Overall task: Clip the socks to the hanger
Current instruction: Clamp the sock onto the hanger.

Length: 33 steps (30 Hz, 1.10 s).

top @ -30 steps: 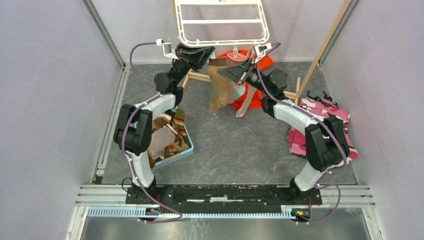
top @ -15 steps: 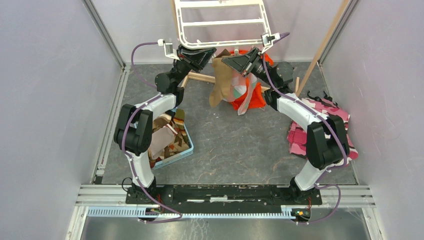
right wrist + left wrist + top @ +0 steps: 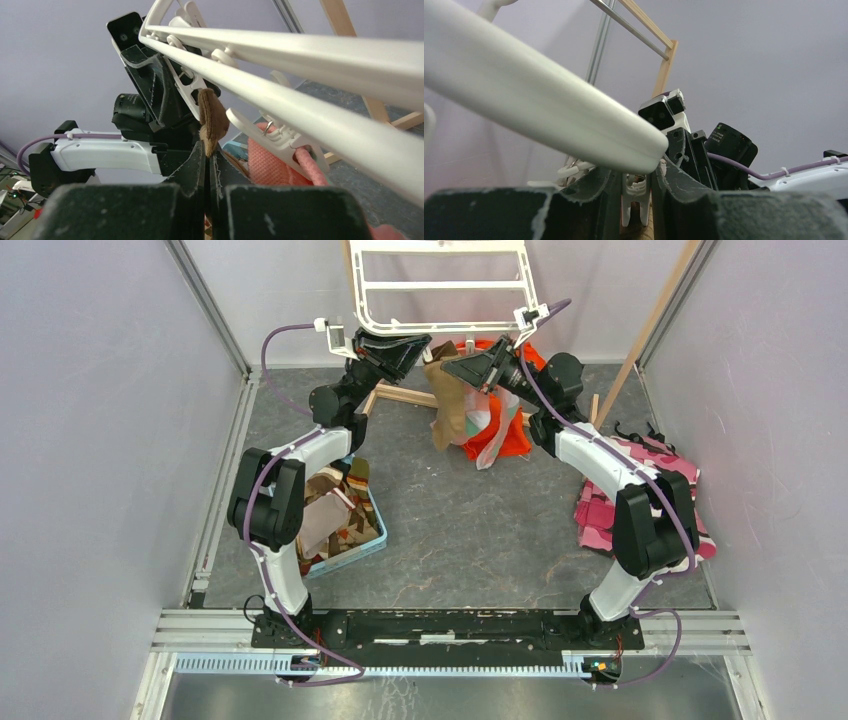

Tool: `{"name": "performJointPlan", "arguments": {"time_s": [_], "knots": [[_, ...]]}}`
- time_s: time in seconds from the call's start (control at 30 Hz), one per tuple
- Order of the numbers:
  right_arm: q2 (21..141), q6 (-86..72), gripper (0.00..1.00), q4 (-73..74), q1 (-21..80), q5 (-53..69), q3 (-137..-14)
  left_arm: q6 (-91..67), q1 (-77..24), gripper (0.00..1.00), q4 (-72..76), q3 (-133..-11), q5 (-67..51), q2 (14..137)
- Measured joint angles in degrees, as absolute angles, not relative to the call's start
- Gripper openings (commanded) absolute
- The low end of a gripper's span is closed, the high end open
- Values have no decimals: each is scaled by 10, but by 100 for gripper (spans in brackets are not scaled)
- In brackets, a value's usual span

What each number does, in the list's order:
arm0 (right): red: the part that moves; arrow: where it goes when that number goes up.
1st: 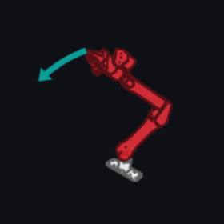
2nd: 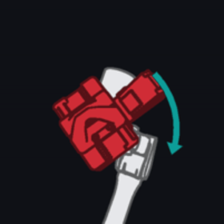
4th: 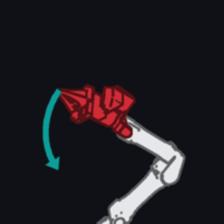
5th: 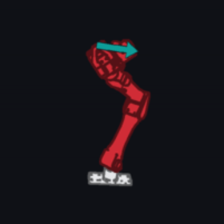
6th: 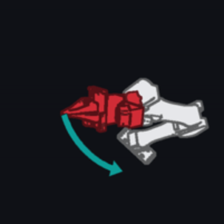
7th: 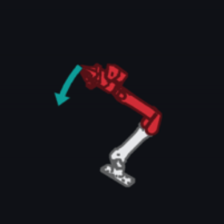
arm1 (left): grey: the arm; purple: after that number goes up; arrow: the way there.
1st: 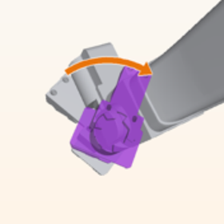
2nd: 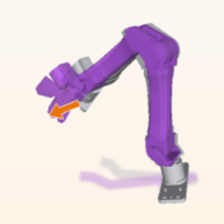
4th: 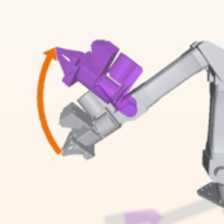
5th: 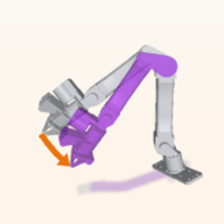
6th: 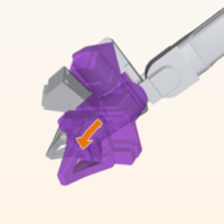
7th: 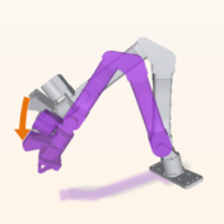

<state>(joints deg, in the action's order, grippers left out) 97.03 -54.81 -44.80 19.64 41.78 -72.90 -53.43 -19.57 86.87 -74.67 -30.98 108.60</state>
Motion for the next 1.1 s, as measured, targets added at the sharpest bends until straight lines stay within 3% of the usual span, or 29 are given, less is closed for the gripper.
{"name": "performJointPlan", "arguments": {"time_s": [1.1], "knots": [[975, -523, 0, -457, 198, 486, -738, -546, -196, 13, 869, -750, -309, 1086]]}}
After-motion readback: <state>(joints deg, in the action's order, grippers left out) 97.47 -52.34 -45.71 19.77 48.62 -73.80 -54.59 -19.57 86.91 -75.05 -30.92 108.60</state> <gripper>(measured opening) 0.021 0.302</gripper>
